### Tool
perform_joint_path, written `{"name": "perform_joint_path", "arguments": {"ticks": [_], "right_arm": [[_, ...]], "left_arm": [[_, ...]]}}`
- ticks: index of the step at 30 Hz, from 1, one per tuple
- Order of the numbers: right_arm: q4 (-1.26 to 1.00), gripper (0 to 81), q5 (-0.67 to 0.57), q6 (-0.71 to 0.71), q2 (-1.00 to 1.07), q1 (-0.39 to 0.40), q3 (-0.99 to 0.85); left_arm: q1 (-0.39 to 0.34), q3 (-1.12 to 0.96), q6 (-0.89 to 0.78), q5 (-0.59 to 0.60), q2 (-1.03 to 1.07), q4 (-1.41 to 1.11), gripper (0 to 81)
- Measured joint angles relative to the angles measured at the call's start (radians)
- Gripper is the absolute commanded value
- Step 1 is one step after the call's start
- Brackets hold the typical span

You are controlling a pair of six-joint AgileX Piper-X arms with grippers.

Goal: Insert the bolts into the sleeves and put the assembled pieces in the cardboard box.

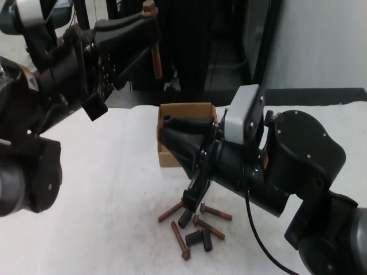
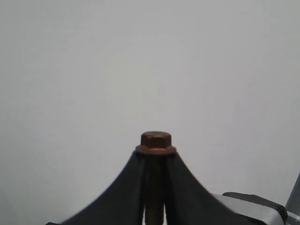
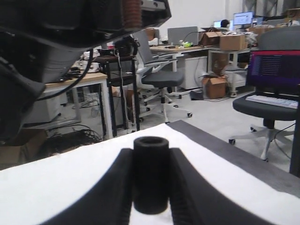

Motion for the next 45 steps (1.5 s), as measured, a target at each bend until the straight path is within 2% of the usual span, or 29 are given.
{"name": "perform_joint_path", "arguments": {"ticks": [6,14,22,33,45], "right_arm": [[0.0,0.3,0.053,-0.045,0.0,0.001,0.0],[-0.012,0.3,0.013,-0.049,0.0,0.014,0.0],[-0.137,0.3,0.0,-0.049,0.0,0.016,0.0],[-0.153,0.3,-0.003,-0.003,0.0,0.02,0.0],[-0.156,0.3,-0.004,0.035,0.0,0.021,0.0]], "left_arm": [[-0.002,0.0,-0.02,0.005,0.0,0.0,0.4],[-0.005,0.0,-0.004,0.007,0.0,0.0,0.4],[-0.005,0.0,0.004,0.017,0.0,0.002,0.4],[-0.05,0.0,0.006,0.04,0.0,0.01,0.4],[-0.051,0.0,0.037,0.053,0.0,0.016,0.4]]}}
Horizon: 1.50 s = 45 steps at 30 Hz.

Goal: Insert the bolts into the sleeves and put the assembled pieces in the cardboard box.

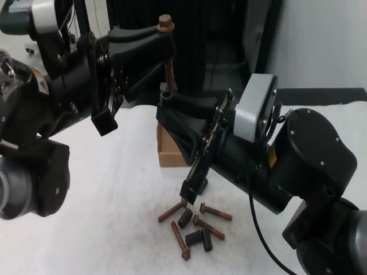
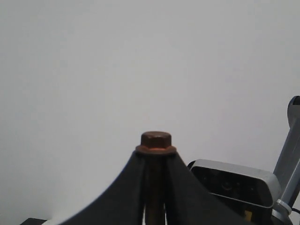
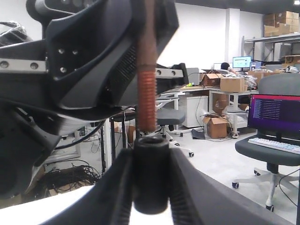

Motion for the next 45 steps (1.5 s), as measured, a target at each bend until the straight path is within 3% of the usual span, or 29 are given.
{"name": "perform_joint_path", "arguments": {"ticks": [26,35,45], "right_arm": [[0.037,0.3,-0.037,0.002,0.0,0.0,-0.004],[0.037,0.3,-0.041,0.022,0.0,-0.05,-0.004],[0.044,0.3,-0.083,0.025,0.0,-0.053,-0.006]], "left_arm": [[0.036,0.003,0.04,0.016,0.0,0.033,0.4],[0.036,0.003,0.022,0.032,0.0,0.033,0.4],[0.036,0.003,0.023,0.032,0.0,0.047,0.4]]}}
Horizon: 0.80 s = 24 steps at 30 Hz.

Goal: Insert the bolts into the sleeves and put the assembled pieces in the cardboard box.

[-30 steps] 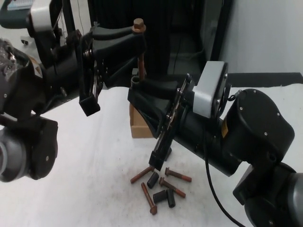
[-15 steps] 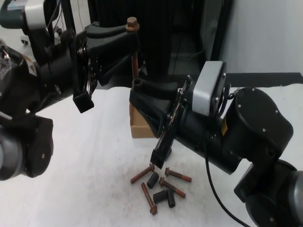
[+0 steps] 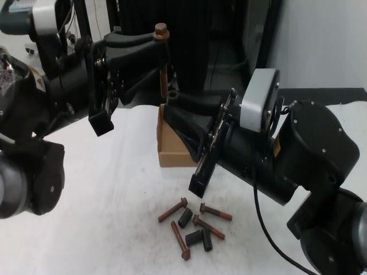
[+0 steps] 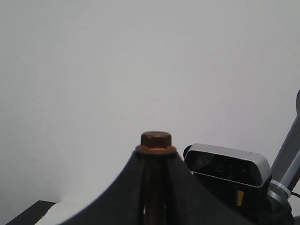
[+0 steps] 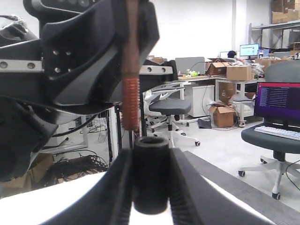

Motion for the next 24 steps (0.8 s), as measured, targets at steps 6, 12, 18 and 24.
{"name": "perform_joint_path", "arguments": {"ticks": [6,12,18,24], "right_arm": [[0.015,0.3,-0.002,0.001,0.0,0.0,0.0],[0.015,0.3,-0.002,0.001,0.0,0.0,0.0],[0.015,0.3,-0.008,0.001,0.0,-0.002,-0.014],[0.02,0.3,-0.045,0.005,0.0,-0.002,-0.021]], "left_arm": [[0.0,0.0,0.002,0.0,0.0,0.0,0.4],[0.0,0.0,0.006,0.0,0.0,0.0,0.4],[0.0,0.0,0.006,0.0,0.0,0.0,0.4],[0.0,0.0,0.006,0.0,0.0,0.0,0.4]]}}
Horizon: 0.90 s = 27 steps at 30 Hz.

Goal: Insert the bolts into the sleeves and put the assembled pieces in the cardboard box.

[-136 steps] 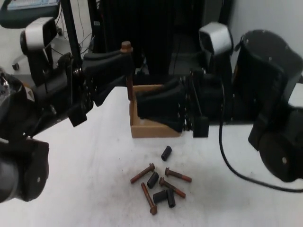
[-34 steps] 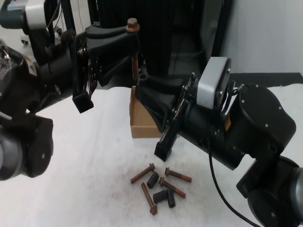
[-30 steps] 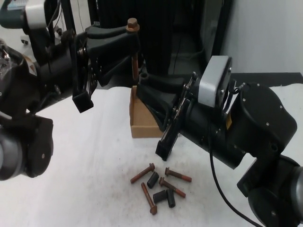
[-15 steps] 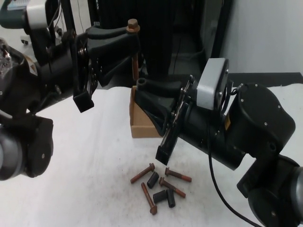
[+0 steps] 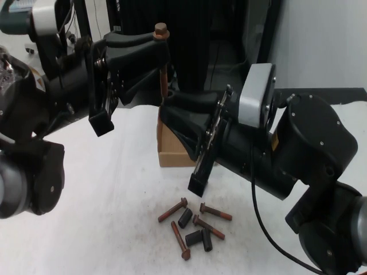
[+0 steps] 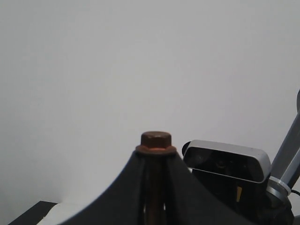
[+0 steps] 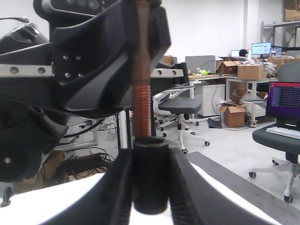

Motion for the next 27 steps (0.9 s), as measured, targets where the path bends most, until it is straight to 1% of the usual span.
{"name": "perform_joint_path", "arguments": {"ticks": [6,27], "right_arm": [[0.018,0.3,-0.027,0.018,0.0,0.0,0.0],[0.018,0.3,-0.032,0.04,0.0,0.005,-0.004]], "left_arm": [[0.0,0.0,0.0,0.0,0.0,0.0,0.4],[0.0,0.0,0.008,0.0,0.0,0.03,0.4]]}}
